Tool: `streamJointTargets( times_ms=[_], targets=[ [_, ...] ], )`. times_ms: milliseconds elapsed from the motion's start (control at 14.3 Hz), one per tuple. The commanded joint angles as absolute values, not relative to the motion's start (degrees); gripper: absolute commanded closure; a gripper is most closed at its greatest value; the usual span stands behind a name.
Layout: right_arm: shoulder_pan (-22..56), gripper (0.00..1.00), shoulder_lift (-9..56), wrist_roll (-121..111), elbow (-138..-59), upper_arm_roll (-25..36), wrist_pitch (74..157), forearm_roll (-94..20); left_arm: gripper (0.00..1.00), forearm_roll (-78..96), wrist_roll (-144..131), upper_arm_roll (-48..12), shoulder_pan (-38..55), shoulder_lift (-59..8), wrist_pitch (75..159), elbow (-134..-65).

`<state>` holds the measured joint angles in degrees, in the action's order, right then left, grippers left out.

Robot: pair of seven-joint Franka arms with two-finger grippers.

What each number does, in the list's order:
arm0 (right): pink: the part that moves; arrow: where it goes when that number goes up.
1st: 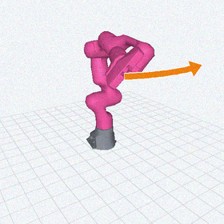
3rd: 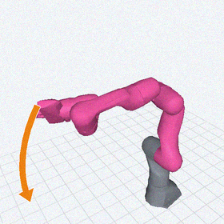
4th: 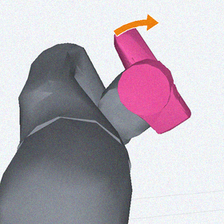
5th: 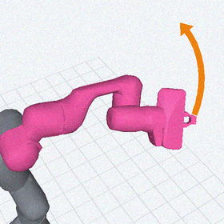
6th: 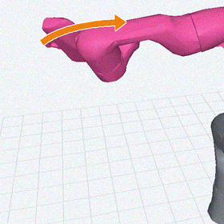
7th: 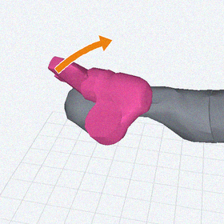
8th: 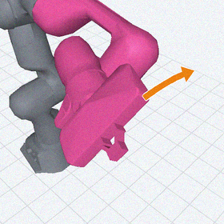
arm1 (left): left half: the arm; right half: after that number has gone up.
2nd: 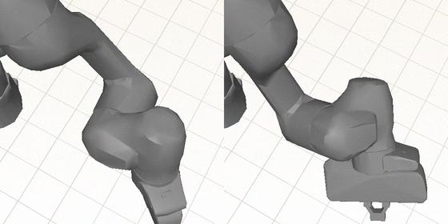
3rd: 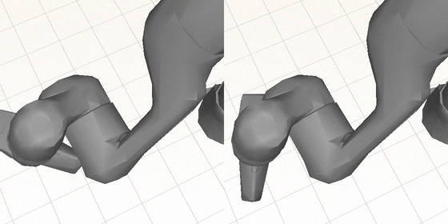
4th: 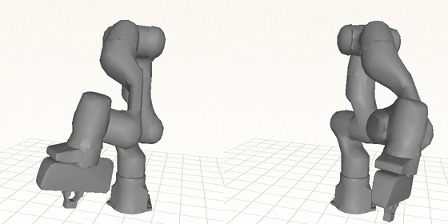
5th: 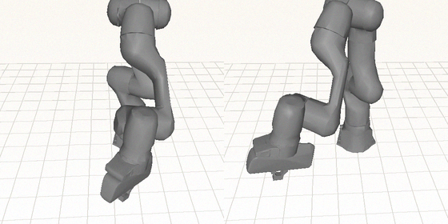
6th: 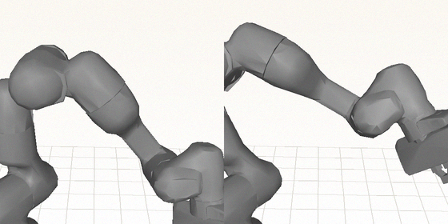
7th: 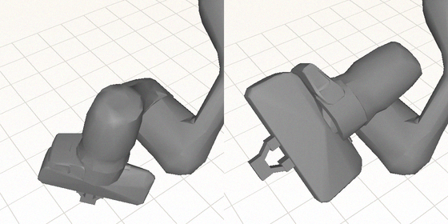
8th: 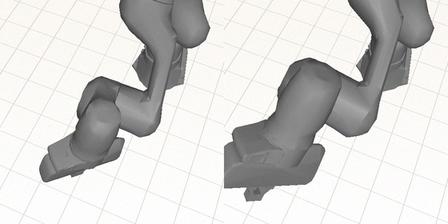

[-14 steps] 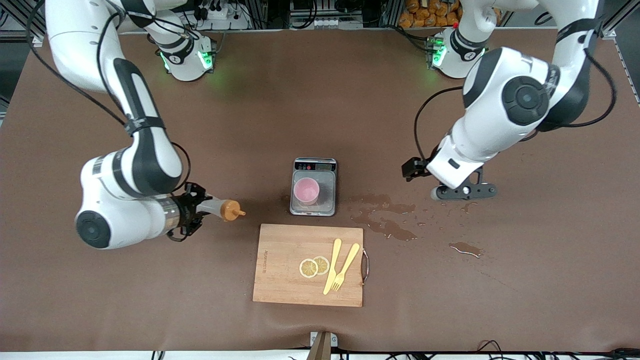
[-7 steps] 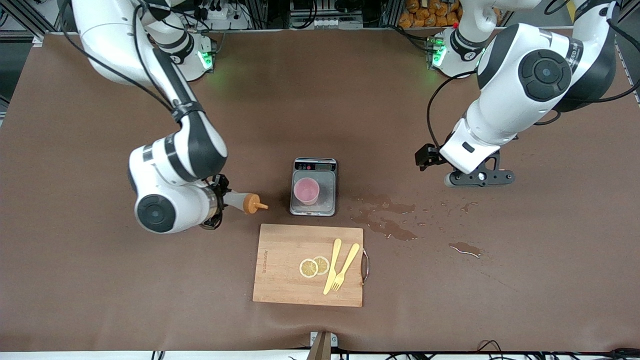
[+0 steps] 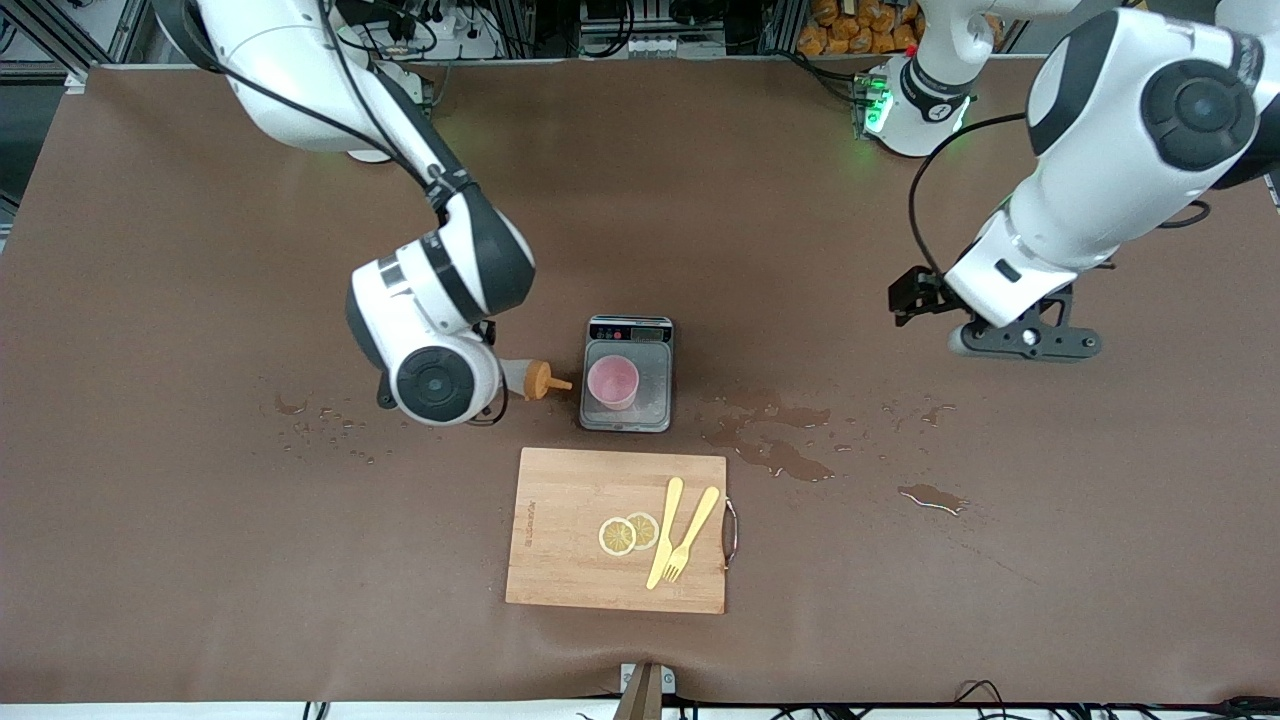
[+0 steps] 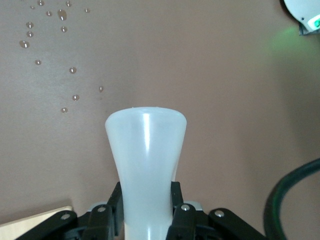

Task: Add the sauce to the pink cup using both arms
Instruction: 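Tilt the bottle over the pink cup with the right gripper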

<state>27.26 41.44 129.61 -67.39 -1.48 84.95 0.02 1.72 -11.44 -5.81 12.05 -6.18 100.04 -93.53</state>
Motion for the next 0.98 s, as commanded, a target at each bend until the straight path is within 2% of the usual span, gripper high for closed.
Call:
streamJointTargets(
  times_ms=[0,490,700,910],
  targets=[
    [29.26,0.60,41.83,130.78,-65.75,-0.88,81.57,3.42,0.00,0.44,-4.34,-3.88,10.63,-1.42,97.57,-96.07],
    [30.41,0.63,43.59,131.66,-61.88,-0.79,79.54,5.98,0.00,0.53,-2.02,-1.15,9.05,1.58,92.99,-95.10],
    [30.67,0.64,44.38,131.75,-61.96,-0.88,79.45,7.02,0.00,0.09,1.64,-0.27,9.05,1.06,89.67,-90.89],
    [31.38,0.68,44.91,131.75,-62.05,-0.88,79.45,7.82,0.00,-0.70,1.77,-0.26,8.79,1.05,88.42,-90.44]
  ],
)
